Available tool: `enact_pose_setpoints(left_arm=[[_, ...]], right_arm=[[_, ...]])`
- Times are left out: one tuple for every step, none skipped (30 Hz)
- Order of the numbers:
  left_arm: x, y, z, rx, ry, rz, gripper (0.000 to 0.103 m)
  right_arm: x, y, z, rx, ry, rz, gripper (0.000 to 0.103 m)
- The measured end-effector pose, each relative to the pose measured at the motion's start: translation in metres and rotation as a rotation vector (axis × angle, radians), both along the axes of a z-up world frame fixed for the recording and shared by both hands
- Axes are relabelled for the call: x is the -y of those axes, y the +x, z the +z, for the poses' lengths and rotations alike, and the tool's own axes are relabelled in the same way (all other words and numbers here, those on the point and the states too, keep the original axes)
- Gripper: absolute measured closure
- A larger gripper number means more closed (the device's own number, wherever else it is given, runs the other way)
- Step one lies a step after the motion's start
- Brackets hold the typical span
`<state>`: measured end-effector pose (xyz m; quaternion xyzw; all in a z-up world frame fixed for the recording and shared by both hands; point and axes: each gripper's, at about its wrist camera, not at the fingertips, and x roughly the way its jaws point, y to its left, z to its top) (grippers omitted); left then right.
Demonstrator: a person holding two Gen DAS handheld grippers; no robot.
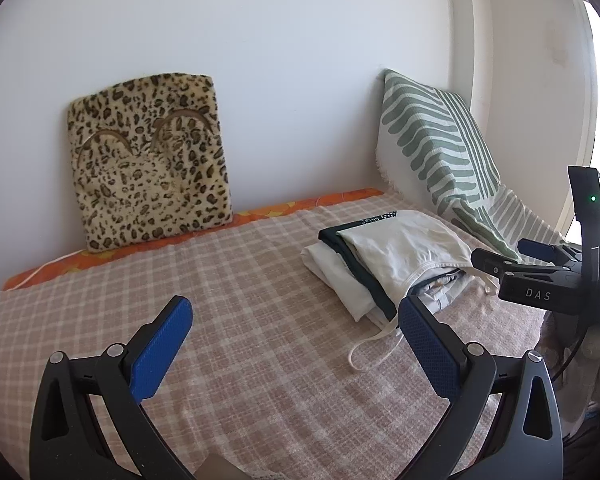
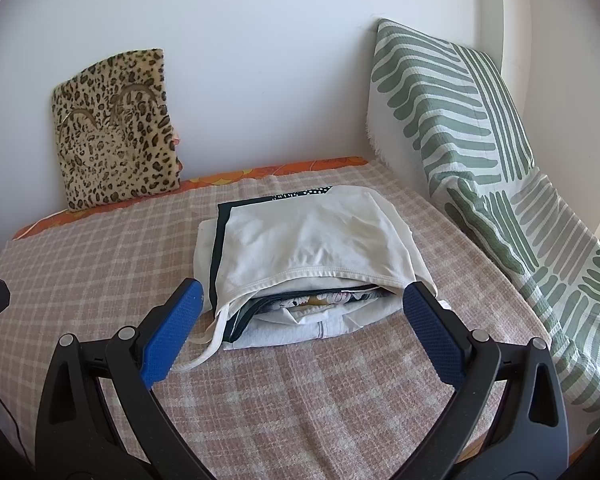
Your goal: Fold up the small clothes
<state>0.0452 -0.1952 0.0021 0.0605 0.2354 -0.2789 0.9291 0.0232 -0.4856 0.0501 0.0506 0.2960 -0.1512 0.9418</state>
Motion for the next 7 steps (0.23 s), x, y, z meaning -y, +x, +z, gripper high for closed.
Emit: enact_pose_setpoints(left_arm=[[0.0000,-0.0003,0.0001,0.001,0.001,-0.001,0.001],[0.0002,-0.0005,0.0001,0.003,0.000,0.000,0.001],[0.0002,-0.0008,0.0005,0.007,0.002,-0.001,0.001],[0.0003,-0.0010,0.0008,0.009,0.003,-0.001,0.001],[0.0003,-0.0011,0.0007,0.007,0.002,-0.003,0.001],[-0.0001,-0.0011,0.0006,0.006,0.001,-0.003,0.001],[0.0006,-0.0013,0.0006,0.006,0.002,0.000,0.001]], right_arm=[[-0.0001,0.0001,-0.0001,0.001,-0.001,-0.001,0.001],[-0.0002,0.0001,-0.0001,0.000,-0.001,-0.001,0.001],[0.0000,0.0003,0.0000,0.000,-0.003,-0.001,0.001],[0.0002,0.0003,0.0000,0.000,-0.003,-0.001,0.001],[0.0001,0.0003,0.0000,0.000,-0.003,-0.001,0.001],[0.0001,0.0003,0.0000,-0.001,-0.001,0.000,0.001],[0.0001,0.0003,-0.0001,-0.001,-0.001,-0.001,0.001]])
